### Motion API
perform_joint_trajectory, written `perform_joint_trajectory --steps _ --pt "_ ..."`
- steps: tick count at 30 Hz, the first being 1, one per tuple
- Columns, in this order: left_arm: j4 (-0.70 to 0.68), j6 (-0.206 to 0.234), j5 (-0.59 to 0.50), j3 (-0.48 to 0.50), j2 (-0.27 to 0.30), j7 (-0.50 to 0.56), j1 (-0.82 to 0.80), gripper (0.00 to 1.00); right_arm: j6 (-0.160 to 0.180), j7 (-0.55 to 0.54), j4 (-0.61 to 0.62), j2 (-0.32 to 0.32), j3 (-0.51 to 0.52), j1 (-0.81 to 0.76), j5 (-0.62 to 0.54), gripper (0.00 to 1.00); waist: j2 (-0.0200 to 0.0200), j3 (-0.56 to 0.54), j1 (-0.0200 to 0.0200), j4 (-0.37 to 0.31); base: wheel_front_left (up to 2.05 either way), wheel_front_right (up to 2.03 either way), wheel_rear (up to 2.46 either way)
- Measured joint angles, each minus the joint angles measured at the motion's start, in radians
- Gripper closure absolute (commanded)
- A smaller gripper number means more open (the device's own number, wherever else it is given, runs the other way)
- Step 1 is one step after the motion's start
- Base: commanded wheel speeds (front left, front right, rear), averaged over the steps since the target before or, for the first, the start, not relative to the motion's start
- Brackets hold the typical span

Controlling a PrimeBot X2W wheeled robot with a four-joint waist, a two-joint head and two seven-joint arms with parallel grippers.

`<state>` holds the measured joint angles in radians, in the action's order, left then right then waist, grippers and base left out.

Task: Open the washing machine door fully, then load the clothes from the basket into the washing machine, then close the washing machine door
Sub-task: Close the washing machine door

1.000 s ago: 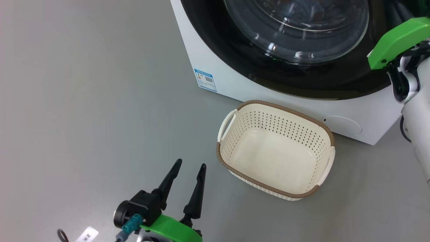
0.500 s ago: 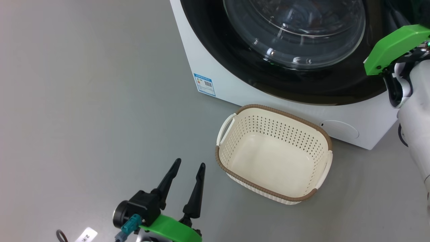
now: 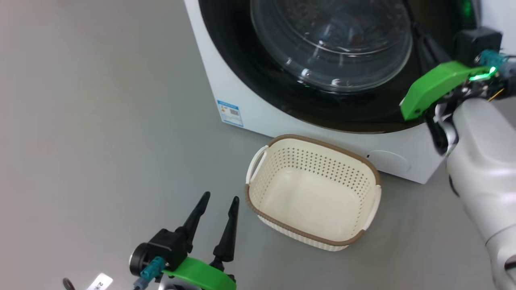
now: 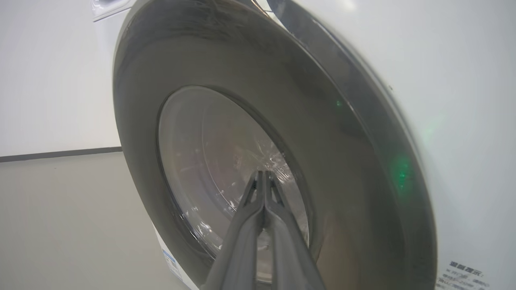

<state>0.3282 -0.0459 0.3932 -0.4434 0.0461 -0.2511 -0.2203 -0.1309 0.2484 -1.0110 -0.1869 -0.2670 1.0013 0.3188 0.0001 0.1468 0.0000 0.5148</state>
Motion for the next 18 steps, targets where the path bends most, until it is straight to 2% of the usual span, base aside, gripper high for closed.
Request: perform_joint_trajectory --steps 10,11,12,15,16,18 --pt "0.010 0.013 0.000 0.026 0.035 0.000 0.005 0.00 0.000 0.001 0.215 0.001 0.010 -0.249 0.040 1.00 0.0000 -0.056 0.0000 -0.080 0.00 0.00 0.00" --pt "0.012 0.014 0.000 0.027 0.038 0.000 0.005 0.00 0.000 0.001 0.232 0.001 0.016 -0.280 0.035 0.85 0.0000 -0.062 0.0000 -0.089 0.00 0.00 0.00" --pt "0.014 0.017 0.000 0.029 0.039 0.000 0.005 0.00 0.000 0.001 0.250 0.002 0.023 -0.312 0.034 0.58 0.0000 -0.068 -0.0001 -0.099 0.00 0.00 0.00" --pt "0.014 0.022 0.000 0.033 0.049 0.002 0.009 0.00 0.000 0.001 0.298 0.012 0.050 -0.397 0.024 0.03 0.0000 -0.085 -0.0001 -0.129 0.00 0.00 0.00" --pt "0.014 0.024 0.000 0.034 0.053 0.005 0.014 0.00 0.000 0.001 0.311 0.019 0.057 -0.422 0.023 0.00 0.0000 -0.090 -0.0001 -0.139 0.00 0.00 0.00" --pt "0.014 0.025 0.001 0.034 0.059 0.006 0.024 0.00 0.000 0.001 0.337 0.034 0.070 -0.471 0.016 0.00 0.0000 -0.100 -0.0002 -0.161 0.00 0.00 0.00"
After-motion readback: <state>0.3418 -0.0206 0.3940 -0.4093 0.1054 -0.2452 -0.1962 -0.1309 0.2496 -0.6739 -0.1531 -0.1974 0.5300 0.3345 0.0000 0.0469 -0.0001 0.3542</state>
